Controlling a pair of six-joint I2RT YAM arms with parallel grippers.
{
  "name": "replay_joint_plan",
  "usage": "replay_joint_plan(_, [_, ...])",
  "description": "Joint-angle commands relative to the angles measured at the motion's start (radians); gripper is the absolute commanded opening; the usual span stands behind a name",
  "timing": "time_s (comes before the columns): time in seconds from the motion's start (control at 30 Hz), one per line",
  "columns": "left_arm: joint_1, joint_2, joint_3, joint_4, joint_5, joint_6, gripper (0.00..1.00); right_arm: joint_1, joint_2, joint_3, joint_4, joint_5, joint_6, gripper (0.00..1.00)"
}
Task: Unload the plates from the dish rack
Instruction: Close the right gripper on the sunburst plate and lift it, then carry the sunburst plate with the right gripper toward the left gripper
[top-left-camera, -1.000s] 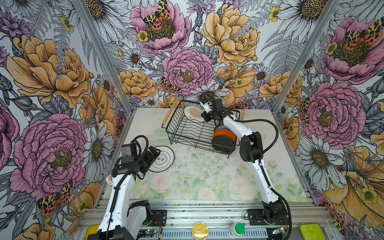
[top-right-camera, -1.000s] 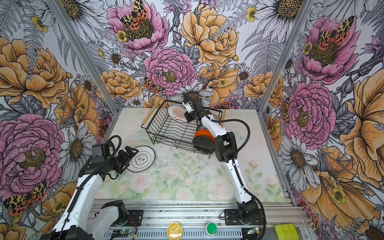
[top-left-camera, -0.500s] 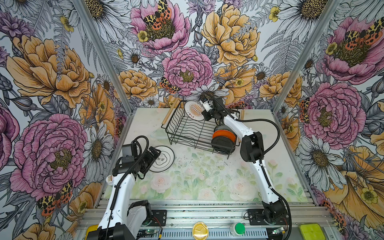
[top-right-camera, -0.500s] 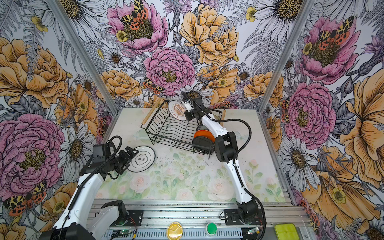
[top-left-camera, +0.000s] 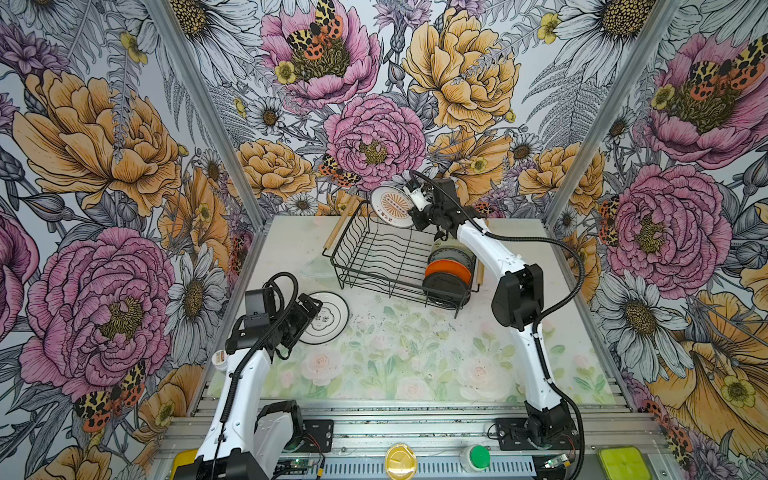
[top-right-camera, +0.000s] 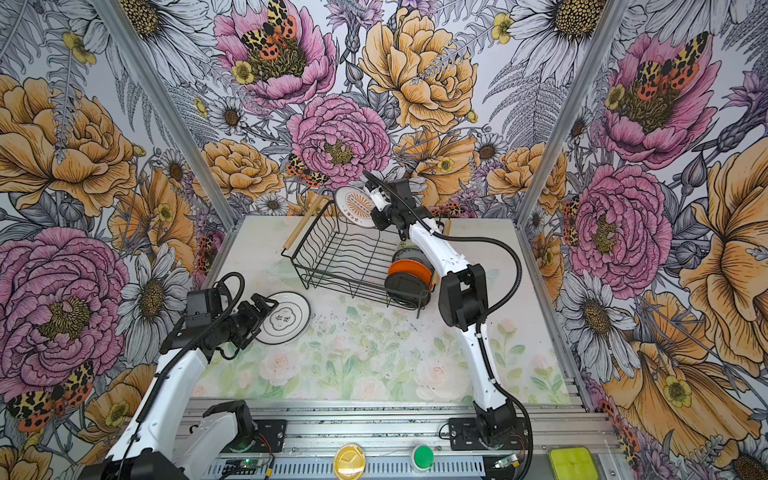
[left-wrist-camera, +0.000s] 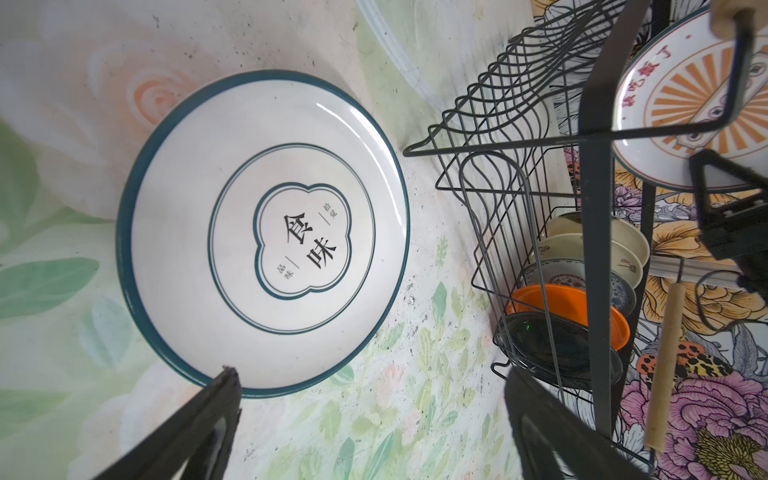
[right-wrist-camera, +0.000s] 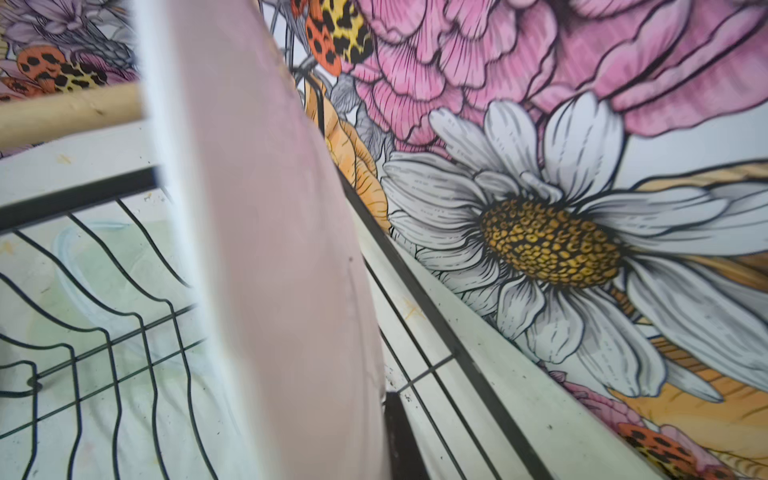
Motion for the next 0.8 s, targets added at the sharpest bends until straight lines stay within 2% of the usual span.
replay_joint_plan(0.0, [-0.013,-0.030,-0.017,0.019,-0.021,-0.025,0.99,0.004,-0.141,-0.014,0.048,0.026,-0.026,0.00])
replay_joint_plan(0.3, [-0.085,-0.082,-0.027,0.019,0.006,-0.044,0.99,0.048,-0.502,-0.241,0.051,0.108,-0.048,0.00])
replay_joint_plan(0.5, [-0.189,-0.150,-0.048,0.013,-0.021,-0.077,0.99,0.116,-0.804,-0.540,0.076,0.198,-0.020,0.00])
replay_joint_plan(0.6, [-0.241,-0.185,-0.062,0.007,-0.047,-0.096,0.99,0.138,-0.967,-0.710,0.077,0.245,0.052,0.00])
replay_joint_plan(0.77, [-0.334,-0.250,-0.090,0.009,-0.113,-0.143,0.99,0.152,-1.263,-1.046,0.076,0.227,0.259,0.00])
